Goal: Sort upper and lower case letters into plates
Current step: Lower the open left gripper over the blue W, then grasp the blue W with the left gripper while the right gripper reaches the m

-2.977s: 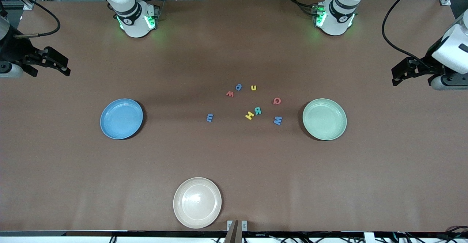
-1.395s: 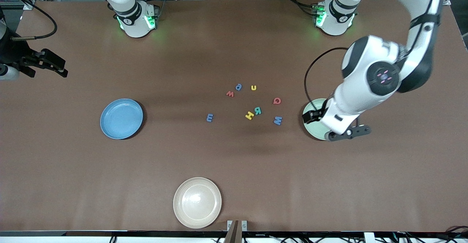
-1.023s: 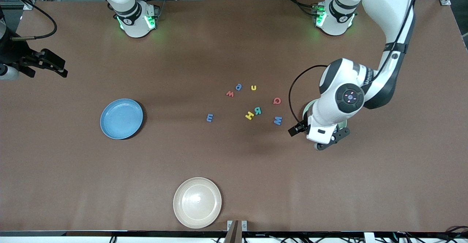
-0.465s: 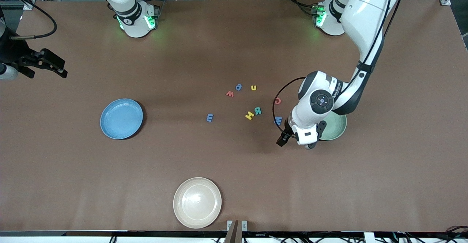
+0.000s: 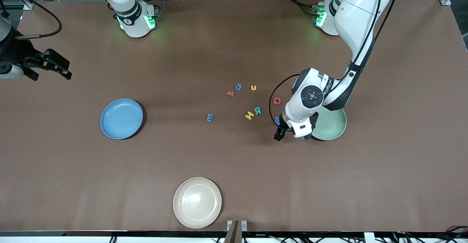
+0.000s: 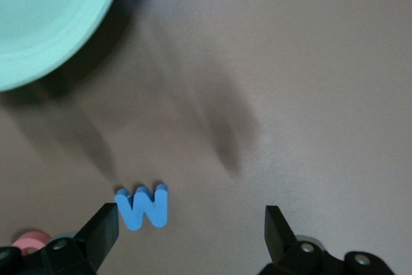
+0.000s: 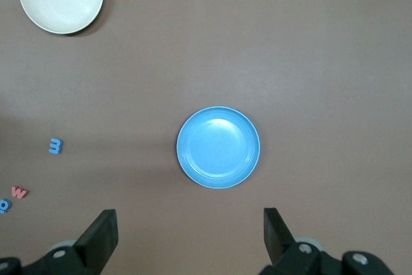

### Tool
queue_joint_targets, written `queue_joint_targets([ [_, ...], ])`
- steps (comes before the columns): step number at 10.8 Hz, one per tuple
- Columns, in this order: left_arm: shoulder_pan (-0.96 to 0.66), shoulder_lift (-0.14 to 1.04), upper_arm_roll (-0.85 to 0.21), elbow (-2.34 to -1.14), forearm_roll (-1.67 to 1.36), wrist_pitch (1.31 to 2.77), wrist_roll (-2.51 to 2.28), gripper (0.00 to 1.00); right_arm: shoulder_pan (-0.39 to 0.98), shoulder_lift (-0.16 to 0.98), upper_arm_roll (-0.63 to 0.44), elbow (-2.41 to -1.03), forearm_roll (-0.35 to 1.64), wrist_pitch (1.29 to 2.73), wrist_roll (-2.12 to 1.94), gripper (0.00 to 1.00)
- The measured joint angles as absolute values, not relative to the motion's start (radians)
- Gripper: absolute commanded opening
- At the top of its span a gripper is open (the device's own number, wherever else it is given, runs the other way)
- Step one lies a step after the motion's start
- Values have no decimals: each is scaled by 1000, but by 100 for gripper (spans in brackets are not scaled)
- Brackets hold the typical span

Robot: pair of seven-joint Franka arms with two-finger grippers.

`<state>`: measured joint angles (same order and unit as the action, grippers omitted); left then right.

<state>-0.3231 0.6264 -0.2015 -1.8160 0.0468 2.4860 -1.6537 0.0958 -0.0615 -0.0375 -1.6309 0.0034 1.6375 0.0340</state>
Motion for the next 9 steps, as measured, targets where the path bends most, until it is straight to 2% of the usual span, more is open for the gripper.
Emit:
queue_joint_targets([
  [2, -330, 645, -201, -1827, 119, 2490, -1717, 100, 115, -46, -37, -1635, 4, 1638, 33, 100],
  [7, -335, 669, -195, -1846, 139, 2498, -1752, 100, 209, 73, -36, -1638, 4, 1657, 35, 100],
  [9, -340, 672, -195, -1846, 145, 2500, -1778, 100, 235, 117, -21, -1638, 5, 1705, 49, 100],
])
